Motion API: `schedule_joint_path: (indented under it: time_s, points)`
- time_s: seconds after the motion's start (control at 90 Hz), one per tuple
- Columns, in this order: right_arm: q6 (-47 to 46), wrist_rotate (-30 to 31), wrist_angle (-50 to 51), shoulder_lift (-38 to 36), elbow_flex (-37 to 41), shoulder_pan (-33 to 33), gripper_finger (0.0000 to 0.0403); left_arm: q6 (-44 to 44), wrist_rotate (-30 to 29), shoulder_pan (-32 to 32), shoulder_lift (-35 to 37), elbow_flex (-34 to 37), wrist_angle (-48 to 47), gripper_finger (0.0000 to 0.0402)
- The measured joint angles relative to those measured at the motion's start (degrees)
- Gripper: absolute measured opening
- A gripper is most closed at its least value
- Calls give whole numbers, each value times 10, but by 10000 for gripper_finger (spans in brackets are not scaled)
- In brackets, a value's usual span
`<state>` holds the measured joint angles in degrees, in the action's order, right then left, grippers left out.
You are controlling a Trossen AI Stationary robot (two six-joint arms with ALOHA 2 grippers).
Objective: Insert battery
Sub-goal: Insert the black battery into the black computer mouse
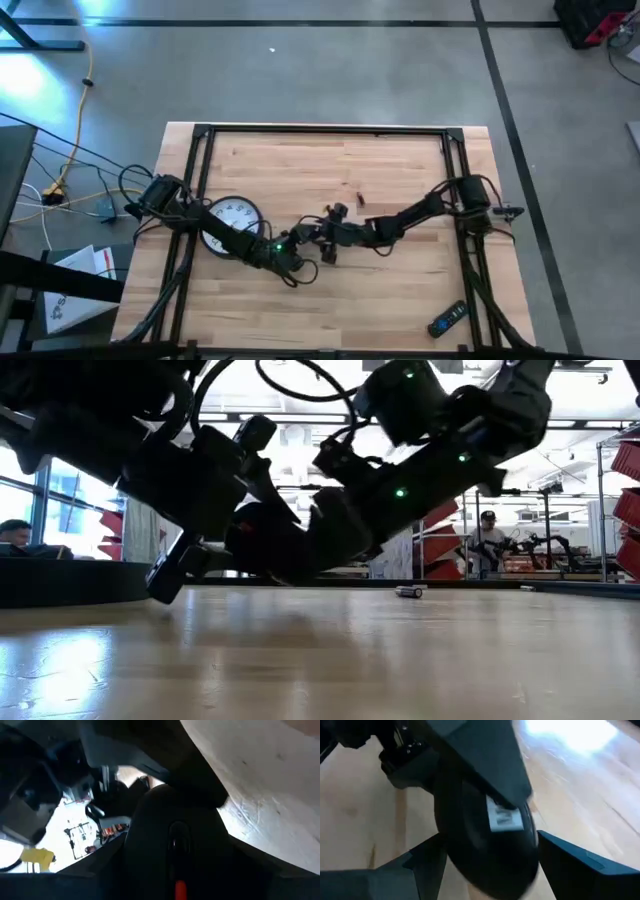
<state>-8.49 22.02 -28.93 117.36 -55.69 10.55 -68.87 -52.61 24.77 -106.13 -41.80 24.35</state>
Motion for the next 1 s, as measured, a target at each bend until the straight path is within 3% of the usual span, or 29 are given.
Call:
schedule_joint_path:
  time_s: [0.322,0.556,1.0]
  points:
    - [8,8,-23,4,-10,0,238,-3,-6,0,0,0,7,249]
    - [-21,-34,-54,4,-10,0,207,-3,20,0,1,-1,13,249]
    - [-41,-51,-47,4,-10,0,144,13,37,0,1,-1,13,262]
